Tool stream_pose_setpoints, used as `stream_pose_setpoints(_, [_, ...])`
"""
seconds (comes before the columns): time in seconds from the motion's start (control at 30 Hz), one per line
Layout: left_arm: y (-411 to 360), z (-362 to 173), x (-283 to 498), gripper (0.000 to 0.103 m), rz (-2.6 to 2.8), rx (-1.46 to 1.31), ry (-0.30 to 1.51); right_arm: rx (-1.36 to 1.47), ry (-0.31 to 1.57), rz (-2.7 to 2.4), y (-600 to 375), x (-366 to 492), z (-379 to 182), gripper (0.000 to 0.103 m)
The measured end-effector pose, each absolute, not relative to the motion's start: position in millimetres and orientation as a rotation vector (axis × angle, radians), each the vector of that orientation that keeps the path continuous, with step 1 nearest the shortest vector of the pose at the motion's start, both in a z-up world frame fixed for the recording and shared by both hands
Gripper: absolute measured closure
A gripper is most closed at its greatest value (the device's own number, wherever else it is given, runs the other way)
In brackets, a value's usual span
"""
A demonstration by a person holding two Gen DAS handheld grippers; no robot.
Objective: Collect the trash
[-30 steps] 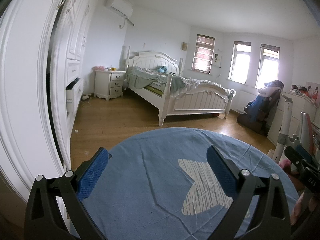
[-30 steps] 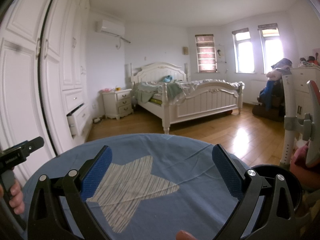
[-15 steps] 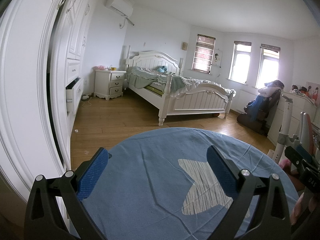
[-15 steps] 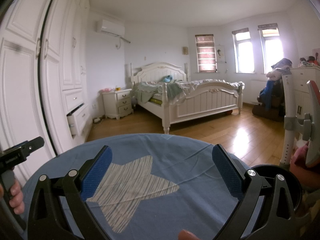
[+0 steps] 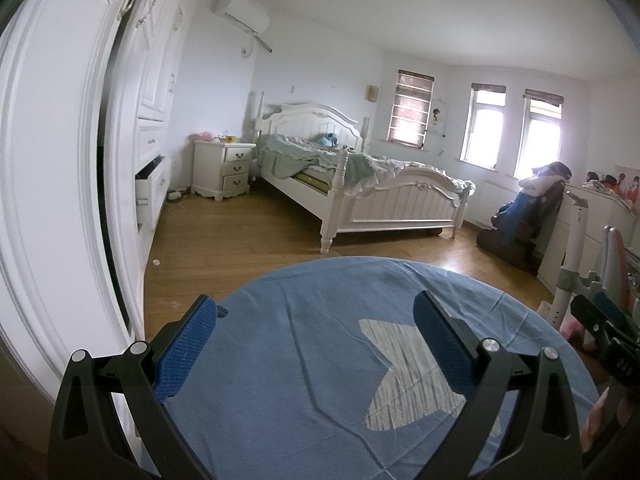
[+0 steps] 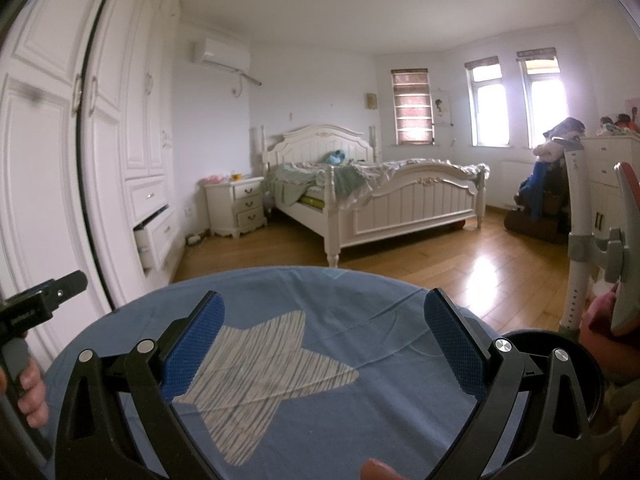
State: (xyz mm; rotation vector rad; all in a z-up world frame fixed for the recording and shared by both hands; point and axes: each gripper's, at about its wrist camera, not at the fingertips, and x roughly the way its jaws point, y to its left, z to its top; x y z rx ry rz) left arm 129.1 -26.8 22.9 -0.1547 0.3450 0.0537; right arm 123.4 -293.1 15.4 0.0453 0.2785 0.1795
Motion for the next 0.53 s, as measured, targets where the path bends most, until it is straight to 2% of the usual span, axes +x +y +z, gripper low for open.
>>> stream_pose_setpoints(0.53, [-39,24,119,0.005,0.061,-0.153,0.345,0.045,0.279,0.180,-294,124,15,0.005])
